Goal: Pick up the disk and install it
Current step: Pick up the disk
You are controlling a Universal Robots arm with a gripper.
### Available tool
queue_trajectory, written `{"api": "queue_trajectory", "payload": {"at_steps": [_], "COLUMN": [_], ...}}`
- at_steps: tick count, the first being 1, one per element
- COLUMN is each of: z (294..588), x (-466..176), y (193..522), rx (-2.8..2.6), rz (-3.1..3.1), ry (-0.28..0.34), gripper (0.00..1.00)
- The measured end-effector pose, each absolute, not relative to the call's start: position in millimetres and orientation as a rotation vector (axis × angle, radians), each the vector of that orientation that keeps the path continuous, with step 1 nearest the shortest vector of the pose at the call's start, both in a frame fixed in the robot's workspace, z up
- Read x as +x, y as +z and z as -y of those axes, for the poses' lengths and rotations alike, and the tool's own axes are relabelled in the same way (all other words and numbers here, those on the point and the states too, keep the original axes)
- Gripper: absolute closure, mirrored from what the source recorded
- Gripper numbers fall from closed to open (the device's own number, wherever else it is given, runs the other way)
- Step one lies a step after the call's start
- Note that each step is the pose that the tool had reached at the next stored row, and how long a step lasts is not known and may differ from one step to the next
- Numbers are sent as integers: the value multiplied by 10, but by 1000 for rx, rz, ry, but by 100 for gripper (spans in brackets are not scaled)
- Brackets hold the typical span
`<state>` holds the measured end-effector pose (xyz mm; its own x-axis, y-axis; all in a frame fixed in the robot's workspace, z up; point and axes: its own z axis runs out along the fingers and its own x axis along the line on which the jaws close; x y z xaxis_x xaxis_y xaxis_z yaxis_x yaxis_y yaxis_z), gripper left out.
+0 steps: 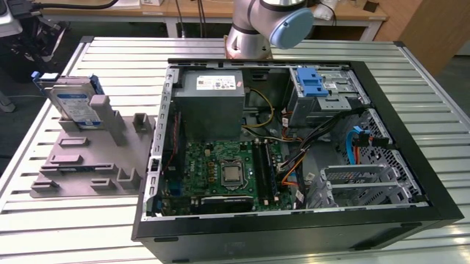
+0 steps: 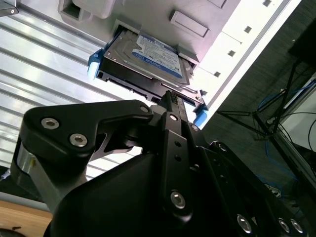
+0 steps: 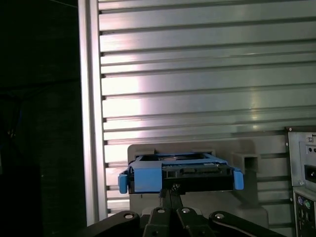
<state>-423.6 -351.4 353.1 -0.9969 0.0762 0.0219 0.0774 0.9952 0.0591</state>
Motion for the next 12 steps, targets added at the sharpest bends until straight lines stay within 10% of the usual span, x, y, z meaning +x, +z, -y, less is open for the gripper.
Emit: {"api": "queue_trajectory", "payload": {"at_steps": [12], "z": [3513], "x": [-4258], "y": [3531], "rx": [-120], "rz": [3118], "ry": [-94], "gripper": [89]}}
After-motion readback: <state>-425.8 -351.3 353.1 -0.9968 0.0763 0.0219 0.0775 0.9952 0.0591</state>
